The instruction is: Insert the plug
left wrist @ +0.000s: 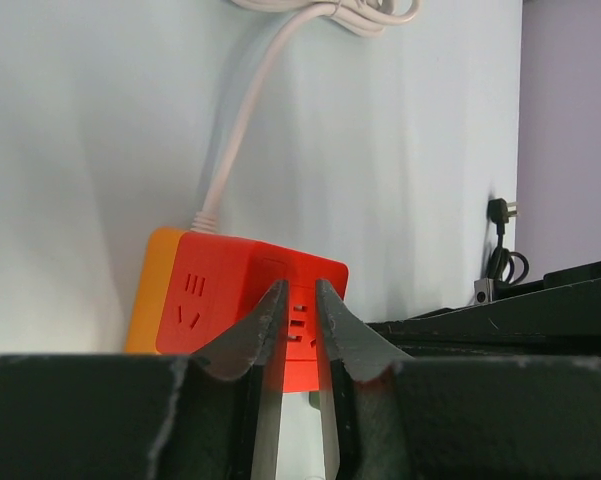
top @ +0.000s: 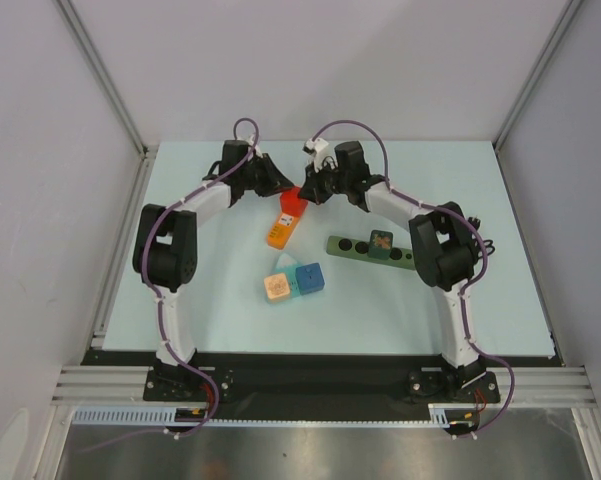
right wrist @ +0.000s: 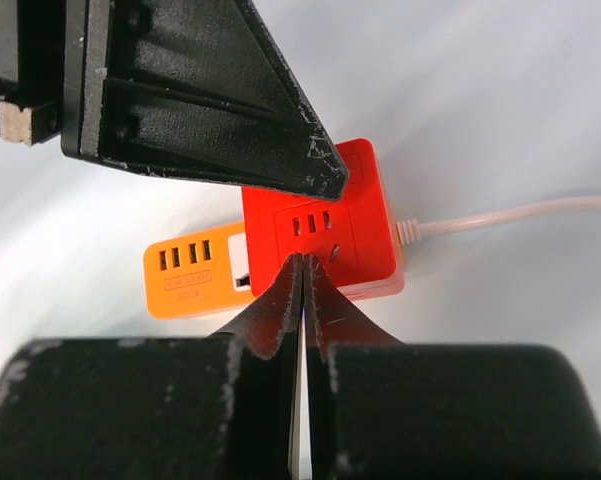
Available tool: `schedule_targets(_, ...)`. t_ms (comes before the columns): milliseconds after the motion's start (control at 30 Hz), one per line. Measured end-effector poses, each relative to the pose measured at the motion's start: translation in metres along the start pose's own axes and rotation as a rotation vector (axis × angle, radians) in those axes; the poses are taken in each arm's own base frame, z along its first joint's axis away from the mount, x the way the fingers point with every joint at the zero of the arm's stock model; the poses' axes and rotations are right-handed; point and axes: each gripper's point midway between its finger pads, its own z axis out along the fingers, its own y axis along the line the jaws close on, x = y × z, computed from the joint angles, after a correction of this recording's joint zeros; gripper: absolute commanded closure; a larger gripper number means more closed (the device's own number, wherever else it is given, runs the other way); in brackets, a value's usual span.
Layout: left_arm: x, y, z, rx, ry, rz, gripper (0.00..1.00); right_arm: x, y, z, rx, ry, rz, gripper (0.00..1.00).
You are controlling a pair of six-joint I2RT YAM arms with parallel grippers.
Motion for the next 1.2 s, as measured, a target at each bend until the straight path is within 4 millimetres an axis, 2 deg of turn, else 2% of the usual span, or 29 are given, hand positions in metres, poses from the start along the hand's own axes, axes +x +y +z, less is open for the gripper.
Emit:
schedule_targets(233,0.001,0.0,0.002,-0.003,-0.01,0.013,0.79,0.006,0.003,-0.003,0.037,-0.023,0.083,1.0)
schedule_targets(667,0.0,0.001,0.006,-0.01,-0.03,0.033,0.79,0.002,0.004,0.002,0.098,-0.026,0.179,1.0)
schedule_targets(767,-0.002,-0.002,0.005,-0.011,-0.024,0.031,0.75,0.0,0.004,0.001,0.104,-0.011,0.186,1.0)
schedule_targets(833,-0.001,-0.006,0.004,-0.023,-0.005,0.025,0.72,-0.002,0.004,-0.001,0.113,0.011,0.188,0.96)
schedule_targets(933,-0.009,-0.018,-0.003,-0.037,0.011,0.036,0.68,-0.015,0.001,-0.008,0.144,0.05,0.189,0.79)
schedule_targets(967,-0.016,-0.026,-0.007,-0.036,0.005,0.048,0.68,-0.022,0.001,-0.01,0.15,0.05,0.186,0.7)
schedule_targets(1033,-0.031,-0.044,-0.022,-0.035,-0.02,0.08,0.66,-0.049,0.002,-0.018,0.165,0.026,0.169,0.55)
schedule_targets(1067,-0.036,-0.053,-0.03,-0.03,-0.033,0.092,0.65,-0.064,0.003,-0.022,0.169,0.002,0.155,0.29)
schedule_targets(1100,-0.041,-0.063,-0.041,-0.022,-0.049,0.109,0.64,-0.078,0.005,-0.028,0.176,-0.019,0.149,0.11)
schedule_targets(1133,-0.045,-0.076,-0.056,-0.012,-0.066,0.126,0.63,-0.093,0.008,-0.037,0.189,-0.042,0.138,0.0)
schedule_targets(1200,-0.051,-0.1,-0.088,0.014,-0.107,0.165,0.62,-0.112,0.018,-0.059,0.212,-0.065,0.128,0.0)
